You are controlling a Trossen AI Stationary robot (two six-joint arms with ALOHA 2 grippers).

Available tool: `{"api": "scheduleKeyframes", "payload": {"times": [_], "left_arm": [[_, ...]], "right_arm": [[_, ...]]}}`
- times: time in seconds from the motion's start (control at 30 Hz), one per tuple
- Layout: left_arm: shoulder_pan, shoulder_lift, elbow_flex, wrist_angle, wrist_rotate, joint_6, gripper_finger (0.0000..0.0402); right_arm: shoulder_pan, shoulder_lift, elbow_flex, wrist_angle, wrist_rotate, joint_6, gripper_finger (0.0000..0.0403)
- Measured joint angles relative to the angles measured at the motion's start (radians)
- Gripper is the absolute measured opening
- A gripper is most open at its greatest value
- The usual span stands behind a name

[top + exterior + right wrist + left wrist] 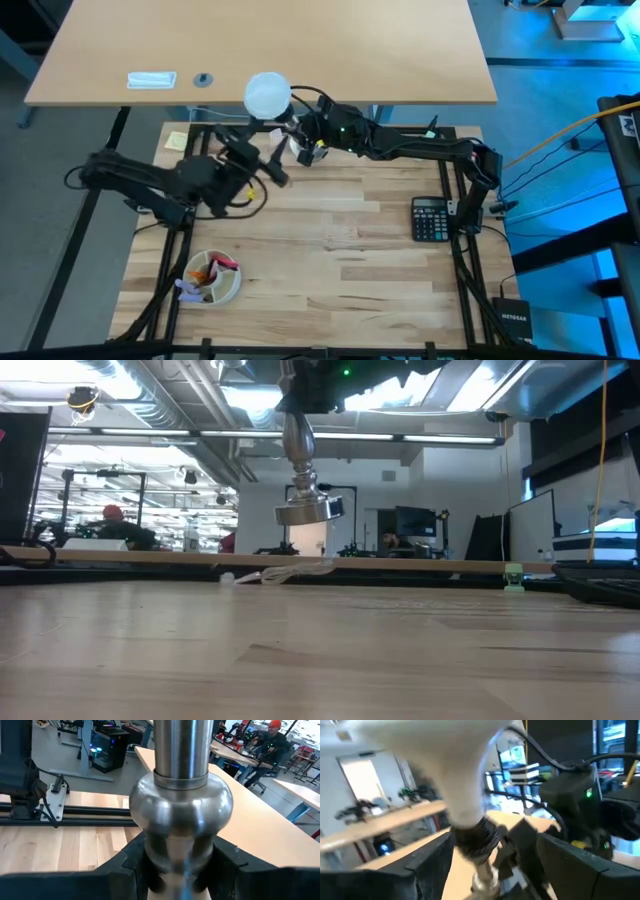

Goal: Screw lightbulb
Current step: Insert the white lightbulb on the silver lamp

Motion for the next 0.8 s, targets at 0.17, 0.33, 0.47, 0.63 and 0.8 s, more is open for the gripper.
{"api": "scheduleKeyframes", "payload": {"times": [0.17,0.33,0.47,0.63,0.8], "left_arm": [[0.019,0.046,0.0,0.284,-0.017,0.199,0.0274],[0.028,0.05,0.0,0.361,-0.058,0.258,0.0274],[0.045,0.049,0.0,0.377,-0.006,0.234,0.0274],[0.083,0.049,0.0,0.377,0.031,0.205,0.0274],[0.12,0.049,0.0,0.377,0.091,0.168,0.0274]], "right_arm": [[0.0,0.0,0.0,0.028,0.009,-0.003,0.0139],[0.0,0.0,0.0,0.016,0.022,-0.028,0.0139],[0.0,0.0,-0.001,0.019,0.021,-0.039,0.0139],[0.0,0.0,-0.001,0.02,-0.005,-0.044,0.0139],[0.0,0.0,-0.001,0.024,-0.001,-0.043,0.0139]]}}
